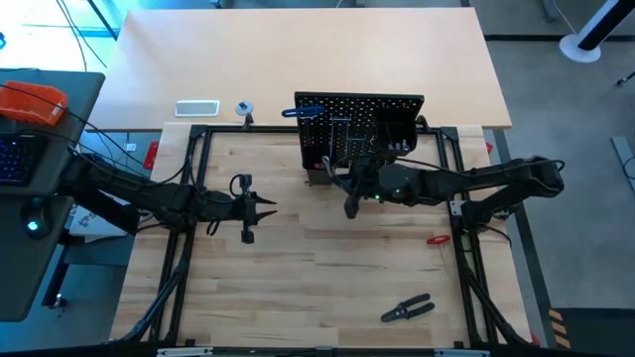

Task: Hang tools onto peg board
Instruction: Hang the wrench on the pegboard

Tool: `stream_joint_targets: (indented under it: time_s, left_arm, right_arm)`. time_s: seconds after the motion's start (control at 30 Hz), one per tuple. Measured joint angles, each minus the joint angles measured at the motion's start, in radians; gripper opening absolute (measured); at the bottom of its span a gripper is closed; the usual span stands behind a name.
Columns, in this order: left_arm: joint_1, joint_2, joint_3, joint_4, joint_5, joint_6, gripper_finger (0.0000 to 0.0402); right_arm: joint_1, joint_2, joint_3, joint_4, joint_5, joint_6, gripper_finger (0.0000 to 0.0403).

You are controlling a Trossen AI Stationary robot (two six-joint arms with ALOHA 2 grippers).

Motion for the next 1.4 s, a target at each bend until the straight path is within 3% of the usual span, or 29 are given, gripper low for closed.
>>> stream_joint_targets:
  time_s: [0.27,0.63,1.4]
  left_arm:
    - [0.000,0.000,0.000,-0.010,0.000,0.000,0.0092]
    - [0.000,0.000,0.000,0.003,0.000,-0.004,0.0092]
    - [0.000,0.000,0.000,0.002,0.000,-0.010,0.0092]
  right_arm:
    - [0.005,-0.063,0.000,-0.038,0.035,-0.017,0.0000]
    - [-0.022,-0.060,-0.001,-0.063,-0.114,-0.006,0.0000]
    - [-0.110,-0.060,-0.001,-0.097,-0.148,-0.024,0.0000]
